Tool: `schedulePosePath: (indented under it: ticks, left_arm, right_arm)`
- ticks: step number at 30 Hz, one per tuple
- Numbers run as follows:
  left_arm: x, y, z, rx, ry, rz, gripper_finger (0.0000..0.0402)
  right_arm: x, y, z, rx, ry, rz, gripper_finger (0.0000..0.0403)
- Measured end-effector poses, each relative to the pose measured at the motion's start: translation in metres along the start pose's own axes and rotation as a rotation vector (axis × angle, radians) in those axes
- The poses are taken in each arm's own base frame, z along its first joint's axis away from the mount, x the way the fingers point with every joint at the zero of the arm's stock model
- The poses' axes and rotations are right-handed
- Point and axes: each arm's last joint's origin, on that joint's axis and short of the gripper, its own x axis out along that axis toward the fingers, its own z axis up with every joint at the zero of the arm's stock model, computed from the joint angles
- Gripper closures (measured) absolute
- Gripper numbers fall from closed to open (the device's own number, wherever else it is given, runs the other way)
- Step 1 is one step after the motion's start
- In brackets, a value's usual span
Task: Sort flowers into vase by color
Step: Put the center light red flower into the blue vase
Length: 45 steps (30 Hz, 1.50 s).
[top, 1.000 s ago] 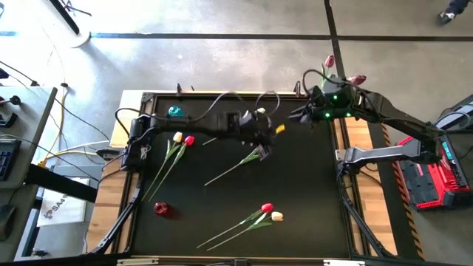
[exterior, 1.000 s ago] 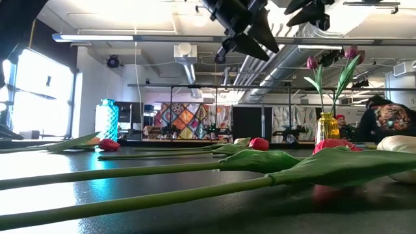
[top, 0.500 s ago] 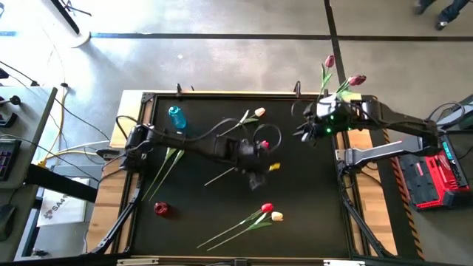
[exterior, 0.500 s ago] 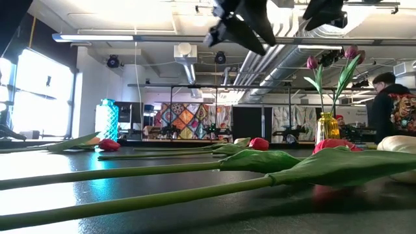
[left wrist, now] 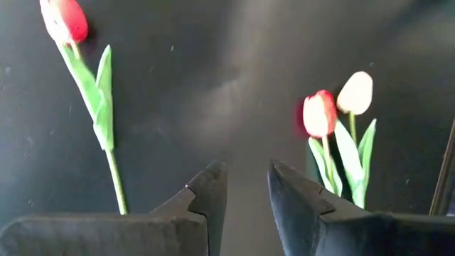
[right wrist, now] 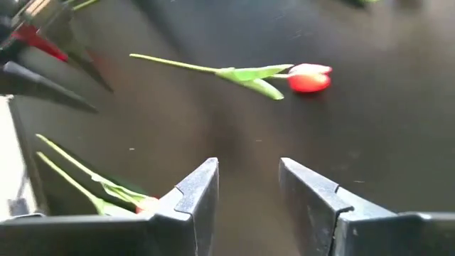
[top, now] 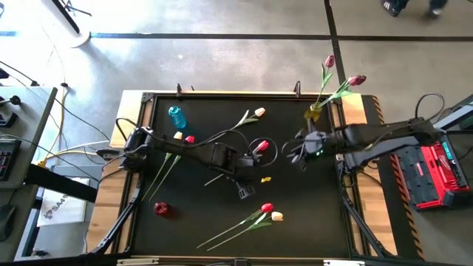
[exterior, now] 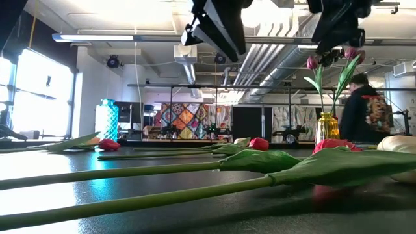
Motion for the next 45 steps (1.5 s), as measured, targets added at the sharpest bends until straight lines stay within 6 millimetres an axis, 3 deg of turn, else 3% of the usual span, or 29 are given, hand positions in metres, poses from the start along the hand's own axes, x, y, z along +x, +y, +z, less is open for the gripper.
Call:
schedulePosePath:
  ticks: [8, 13, 17, 21, 25, 30, 35, 45]
  left_arm:
    - [0.008, 0.010, 0.002, -0.039, 0.024, 0.056, 0.0312]
    - [0.036, 0.026, 0.006, -0.074, 0.100, 0.090, 0.0312]
    - [0.056, 0.036, 0.004, -0.047, 0.171, 0.121, 0.0301]
    - [0.060, 0.047, 0.010, -0.001, 0.171, 0.120, 0.0273]
    - [0.065, 0.070, 0.014, 0.026, 0.176, 0.147, 0.0240]
    - [0.089, 0.096, 0.011, 0.023, 0.191, 0.051, 0.0213]
    - [0.105, 0.111, 0.012, 0.003, 0.111, 0.011, 0.0209]
    - [0.107, 0.122, 0.019, 0.068, 0.075, 0.028, 0.0210]
  right_arm:
    - [0.029, 0.006, -0.029, 0.087, -0.016, 0.088, 0.0265]
    - [0.036, 0.009, -0.038, 0.143, -0.044, 0.115, 0.0265]
    - [0.035, 0.010, -0.040, 0.157, -0.058, 0.108, 0.0265]
    - [0.035, 0.009, -0.040, 0.177, -0.063, 0.105, 0.0265]
    - [0.035, 0.009, -0.040, 0.194, -0.069, 0.097, 0.0265]
    - [0.035, 0.008, -0.040, 0.205, -0.080, 0.077, 0.0265]
    - [0.035, 0.005, -0.040, 0.241, -0.100, 0.042, 0.0265]
    - [0.038, -0.002, -0.034, 0.277, -0.123, -0.002, 0.0265]
